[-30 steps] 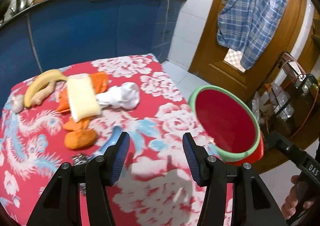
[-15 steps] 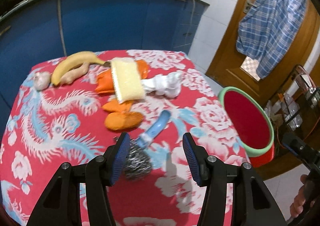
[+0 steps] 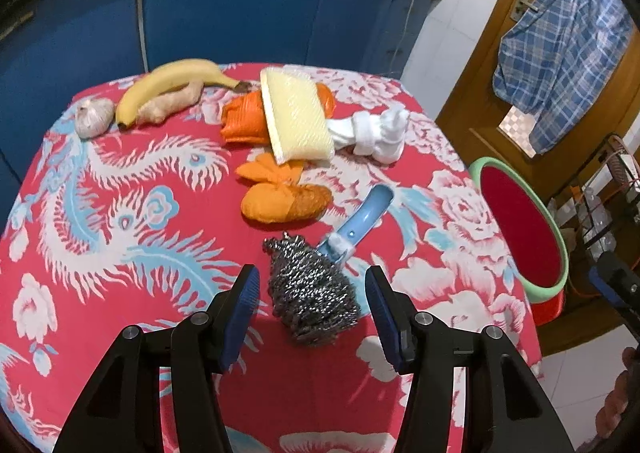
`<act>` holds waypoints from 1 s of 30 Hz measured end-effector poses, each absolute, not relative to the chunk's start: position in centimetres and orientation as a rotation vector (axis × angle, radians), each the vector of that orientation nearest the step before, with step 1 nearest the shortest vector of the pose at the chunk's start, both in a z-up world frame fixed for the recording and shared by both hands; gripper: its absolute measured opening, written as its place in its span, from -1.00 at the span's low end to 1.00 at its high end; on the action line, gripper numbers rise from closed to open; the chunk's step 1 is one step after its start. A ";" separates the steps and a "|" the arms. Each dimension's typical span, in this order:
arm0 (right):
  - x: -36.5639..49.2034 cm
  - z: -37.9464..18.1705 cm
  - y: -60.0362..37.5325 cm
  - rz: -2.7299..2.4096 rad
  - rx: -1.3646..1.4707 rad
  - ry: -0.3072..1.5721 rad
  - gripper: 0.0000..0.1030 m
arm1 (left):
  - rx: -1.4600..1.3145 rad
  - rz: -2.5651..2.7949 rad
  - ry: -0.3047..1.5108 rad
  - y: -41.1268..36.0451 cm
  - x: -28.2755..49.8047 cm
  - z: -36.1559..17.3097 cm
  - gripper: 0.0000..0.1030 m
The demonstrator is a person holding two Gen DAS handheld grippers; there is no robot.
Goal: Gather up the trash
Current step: 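Move both tools back over the table toward the steel wool and blue piece, then grasp the steel wool scrubber with the left tool while the right tool grasps the blue plastic piece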
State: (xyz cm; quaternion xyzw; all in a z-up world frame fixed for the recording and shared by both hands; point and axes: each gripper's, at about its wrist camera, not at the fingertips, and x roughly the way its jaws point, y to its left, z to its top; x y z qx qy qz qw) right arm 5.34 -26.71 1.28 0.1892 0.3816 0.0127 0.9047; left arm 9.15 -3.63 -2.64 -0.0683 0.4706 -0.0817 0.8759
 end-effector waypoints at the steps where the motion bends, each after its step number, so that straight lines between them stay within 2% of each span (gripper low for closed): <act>1: 5.4 1.2 -26.6 0.026 0.391 0.791 0.34 | -0.145 -0.171 0.988 -3.6 9.2 -2.9 0.09; 6: 5.8 0.8 -26.3 0.028 0.387 0.807 0.34 | -0.161 -0.186 0.995 -3.4 9.5 -3.7 0.09; 8: 6.1 0.7 -26.0 0.030 0.383 0.815 0.34 | -0.174 -0.200 0.988 -3.3 9.5 -3.7 -0.16; 12: 6.8 0.6 -25.4 0.039 0.371 0.828 0.34 | -0.192 -0.217 0.976 -3.1 9.4 -3.6 -0.26; 24: 10.0 -0.3 -20.5 0.139 0.293 0.861 0.34 | -0.237 -0.158 0.887 0.5 8.8 -0.8 -0.27; 26: 10.6 -0.6 -19.7 0.153 0.288 0.869 0.30 | -0.241 -0.138 0.877 1.2 8.8 -0.7 -0.27; 28: 11.4 -1.0 -18.9 0.166 0.280 0.882 0.15 | -0.249 -0.117 0.869 2.0 8.9 -0.6 -0.27; 30: 12.1 -1.4 -17.7 0.186 0.262 0.893 0.12 | -0.259 -0.105 0.863 2.7 8.9 -0.6 -0.27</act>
